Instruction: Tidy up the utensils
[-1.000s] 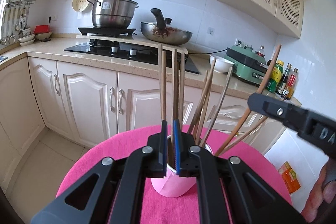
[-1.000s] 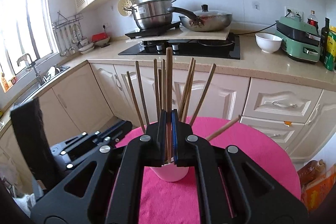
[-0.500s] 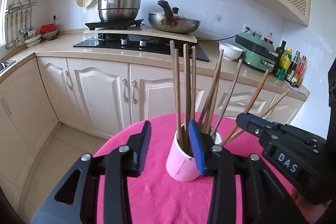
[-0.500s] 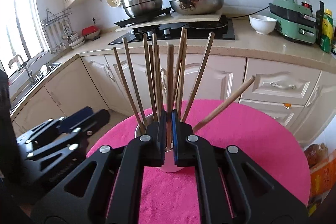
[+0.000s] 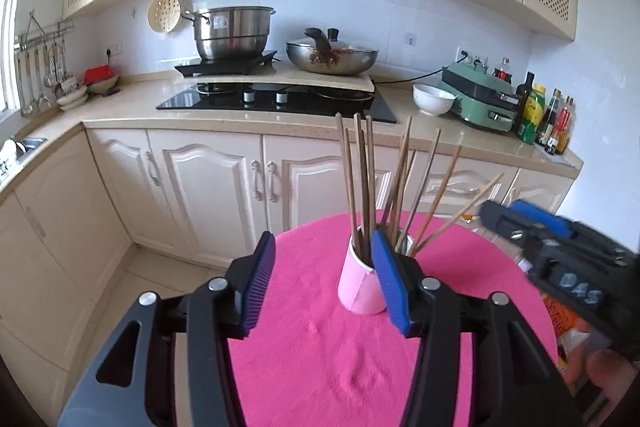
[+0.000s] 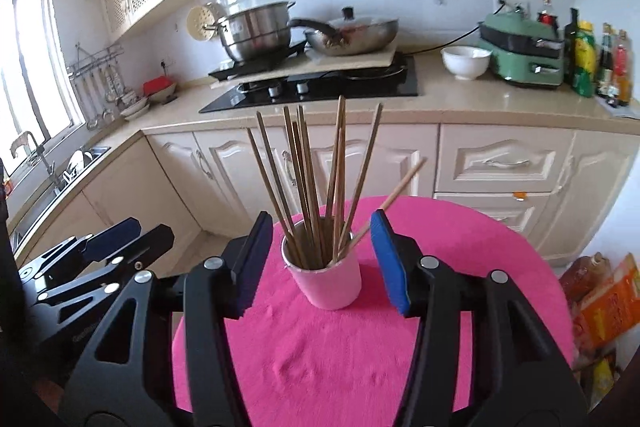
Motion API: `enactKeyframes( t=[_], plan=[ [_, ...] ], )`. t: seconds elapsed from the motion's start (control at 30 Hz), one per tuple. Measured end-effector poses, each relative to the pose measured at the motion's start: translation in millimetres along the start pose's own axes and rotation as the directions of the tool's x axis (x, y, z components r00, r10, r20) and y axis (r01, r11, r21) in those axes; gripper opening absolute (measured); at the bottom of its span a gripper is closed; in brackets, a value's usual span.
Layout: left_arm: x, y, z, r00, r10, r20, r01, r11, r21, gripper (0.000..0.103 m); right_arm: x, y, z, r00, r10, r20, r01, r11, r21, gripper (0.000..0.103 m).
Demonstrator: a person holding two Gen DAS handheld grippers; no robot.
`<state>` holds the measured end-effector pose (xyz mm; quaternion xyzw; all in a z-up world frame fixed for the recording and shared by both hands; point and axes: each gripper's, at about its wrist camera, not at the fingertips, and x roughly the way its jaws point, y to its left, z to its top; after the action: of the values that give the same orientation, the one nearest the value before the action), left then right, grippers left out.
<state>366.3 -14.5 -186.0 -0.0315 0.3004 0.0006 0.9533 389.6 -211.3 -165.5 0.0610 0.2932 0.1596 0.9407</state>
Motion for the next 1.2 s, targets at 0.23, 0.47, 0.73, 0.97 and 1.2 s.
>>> enactKeyframes(
  t=[0.23,0.47,0.73,0.97,1.2],
  plan=[
    [-66,-15,12,0.998,-0.024,0.049,0.024,1.000,-0.003,0.052,-85,12,7,0.997,-0.075,0.015,0.075,0.997,0.004,0.056],
    [-137,-45,22,0.991,0.003,0.132,-0.007,0.999,0.037,0.053,-156,14,11,0.995,-0.081,0.055,0.081,0.997,-0.003,0.063],
    [-233,-81,12,0.966,0.083,0.244,-0.086,0.996,0.000,0.068,-234,5,1,0.995,-0.014,0.095,0.020,0.998,-0.055,0.068],
    [-310,-110,-8,0.958,0.127,0.257,-0.123,0.992,-0.030,0.072,-304,0,-8,0.992,-0.002,0.128,0.013,0.996,-0.087,0.072],
    [-362,-122,-15,0.961,0.092,0.261,-0.090,0.996,-0.020,0.074,-354,9,-19,0.988,-0.001,0.155,0.017,0.995,-0.102,0.076]
  ],
)
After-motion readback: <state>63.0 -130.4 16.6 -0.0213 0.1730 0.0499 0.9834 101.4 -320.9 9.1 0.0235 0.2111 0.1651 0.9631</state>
